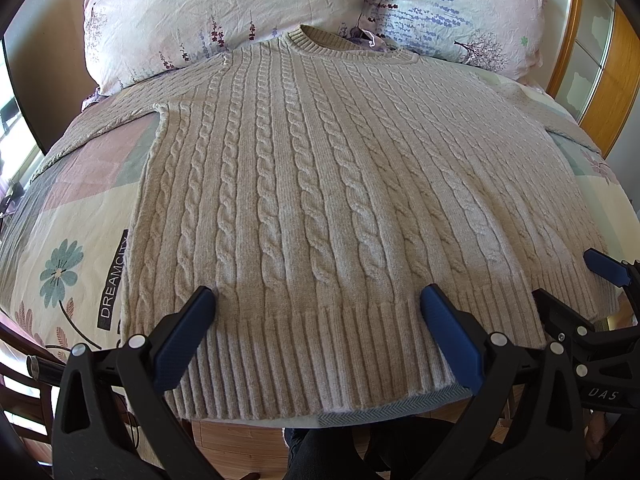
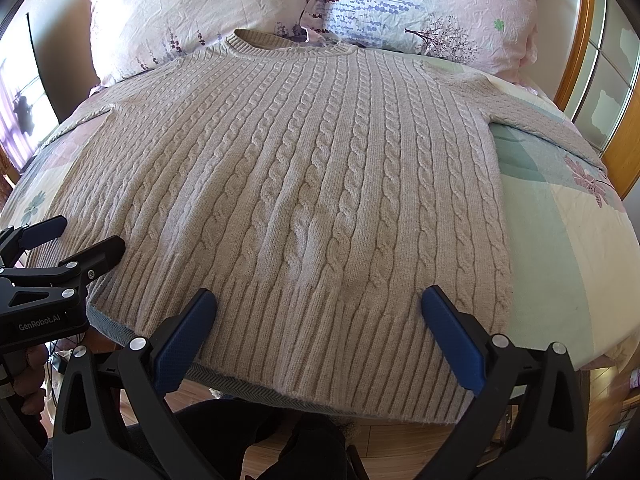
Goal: Fold small clothes
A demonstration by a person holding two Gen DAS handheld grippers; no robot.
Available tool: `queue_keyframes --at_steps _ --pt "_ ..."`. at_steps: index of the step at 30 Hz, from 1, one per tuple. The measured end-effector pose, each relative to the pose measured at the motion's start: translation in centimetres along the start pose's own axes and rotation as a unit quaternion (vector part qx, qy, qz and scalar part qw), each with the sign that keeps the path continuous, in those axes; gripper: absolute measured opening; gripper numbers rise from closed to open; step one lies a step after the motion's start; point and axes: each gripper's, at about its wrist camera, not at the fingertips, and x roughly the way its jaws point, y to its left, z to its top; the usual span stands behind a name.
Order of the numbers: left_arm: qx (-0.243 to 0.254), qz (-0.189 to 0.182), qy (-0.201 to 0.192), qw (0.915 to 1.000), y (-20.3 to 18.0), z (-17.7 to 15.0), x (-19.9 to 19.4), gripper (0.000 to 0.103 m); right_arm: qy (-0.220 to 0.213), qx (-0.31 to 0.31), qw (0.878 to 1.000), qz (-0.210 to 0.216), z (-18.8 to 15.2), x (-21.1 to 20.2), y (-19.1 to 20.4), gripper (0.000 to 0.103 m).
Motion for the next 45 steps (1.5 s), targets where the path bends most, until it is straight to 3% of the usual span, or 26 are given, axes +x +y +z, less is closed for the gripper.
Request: queue_keyframes --at_steps 19,22,24,27,28,29,32,34,36,38,41,45 --pt "0.016 -0.008 0.011 0.9998 -0.1 0.9 0.4 0.101 -0.015 -0.026 0.999 0.027 0.1 -0.4 -0.5 0.102" --pt "0.009 0.002 -0.002 1.0000 0.5 1.3 -0.2 0.101 -0.033 0.035 0.997 0.065 1.9 -1.4 -4.2 0.102" --pt "-0.009 0.008 -0.012 0.9999 1.4 2.3 -0.7 0.101 -0.073 0.098 0.991 0.048 4.6 -2.3 -9.5 0.102" --pt "-0.084 -0.068 -0.020 0.9939 4.1 4.4 -1.3 0.101 -0.110 0.217 0.970 -0.005 8.9 -2.2 -20.0 0.100" --pt "-0.114 -0.091 -0.032 0.9887 5.0 5.0 -1.5 0.101 -0.113 0.259 0.959 -0.013 9.9 -1.9 -23.4 0.095" --pt "-0.135 -0.096 -0.044 0.9852 5.6 5.4 -1.7 0.101 -0.111 0.312 0.943 -0.016 11.0 -1.3 -27.7 0.082" --pt "-0.155 -0.071 -0.080 0.9821 6.5 7.3 -2.1 0.101 -0.098 0.434 0.895 -0.018 12.5 1.2 -37.6 0.063" --pt "-0.152 -0.061 -0.097 0.9817 7.0 8.1 -2.4 0.101 -0.084 0.504 0.860 -0.020 12.6 3.3 -43.0 0.058" --pt "-0.163 -0.044 -0.089 0.9816 7.6 8.7 -2.3 0.101 -0.073 0.542 0.837 -0.019 12.1 4.6 -45.9 0.048" --pt "-0.179 -0.029 -0.069 0.9809 8.5 9.1 -2.1 0.101 -0.059 0.571 0.818 -0.018 11.7 6.1 -47.9 0.046" --pt "-0.205 -0.002 -0.062 0.9769 10.3 8.5 -2.3 0.101 -0.053 0.577 0.815 -0.020 11.3 7.7 -48.7 0.036" --pt "-0.255 0.030 -0.063 0.9643 13.9 7.7 -2.7 0.101 -0.066 0.570 0.818 -0.029 12.3 8.2 -49.4 0.032"
